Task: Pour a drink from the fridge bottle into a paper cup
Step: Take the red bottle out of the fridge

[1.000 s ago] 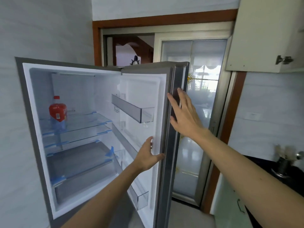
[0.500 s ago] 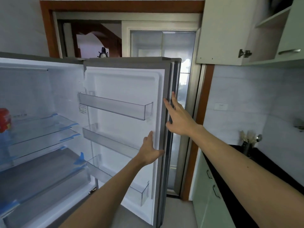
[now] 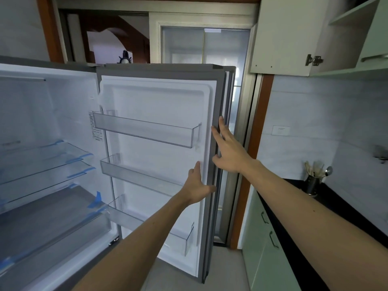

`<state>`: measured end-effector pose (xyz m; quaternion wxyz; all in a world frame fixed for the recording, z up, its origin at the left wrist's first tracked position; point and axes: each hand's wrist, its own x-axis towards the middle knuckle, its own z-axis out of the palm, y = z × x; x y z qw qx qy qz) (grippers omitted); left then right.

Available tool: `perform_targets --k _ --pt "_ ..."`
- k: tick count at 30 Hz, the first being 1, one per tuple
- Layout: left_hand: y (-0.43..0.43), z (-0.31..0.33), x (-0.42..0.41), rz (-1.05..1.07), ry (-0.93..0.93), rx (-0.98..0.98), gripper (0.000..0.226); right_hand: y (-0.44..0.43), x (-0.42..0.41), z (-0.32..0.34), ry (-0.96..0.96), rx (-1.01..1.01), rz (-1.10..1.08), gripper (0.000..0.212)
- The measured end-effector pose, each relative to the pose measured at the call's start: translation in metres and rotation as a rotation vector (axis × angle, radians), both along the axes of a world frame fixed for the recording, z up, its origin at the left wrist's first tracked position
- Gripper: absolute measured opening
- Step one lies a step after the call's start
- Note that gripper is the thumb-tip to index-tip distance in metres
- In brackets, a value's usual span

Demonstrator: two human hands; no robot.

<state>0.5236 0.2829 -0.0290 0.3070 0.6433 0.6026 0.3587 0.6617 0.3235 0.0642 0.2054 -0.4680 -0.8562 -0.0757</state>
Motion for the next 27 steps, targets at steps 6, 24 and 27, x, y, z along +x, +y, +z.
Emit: perform_targets --k 6,24,27 --pt "-0.006 0.003 -0.001 -0.027 0.035 -0.003 0.106 0.000 0.006 0.003 -0.048 0.015 -0.014 0.096" --pt "-0.143 0.011 -0.120 0.138 0.738 -0.038 0.100 -0.096 -0.030 -0.046 -0.276 -0.463 0.203 0.099" --pt "-0.181 0.008 -0.153 0.224 0.813 -0.066 0.098 -0.117 -0.059 -0.055 -0.286 -0.482 0.271 0.098"
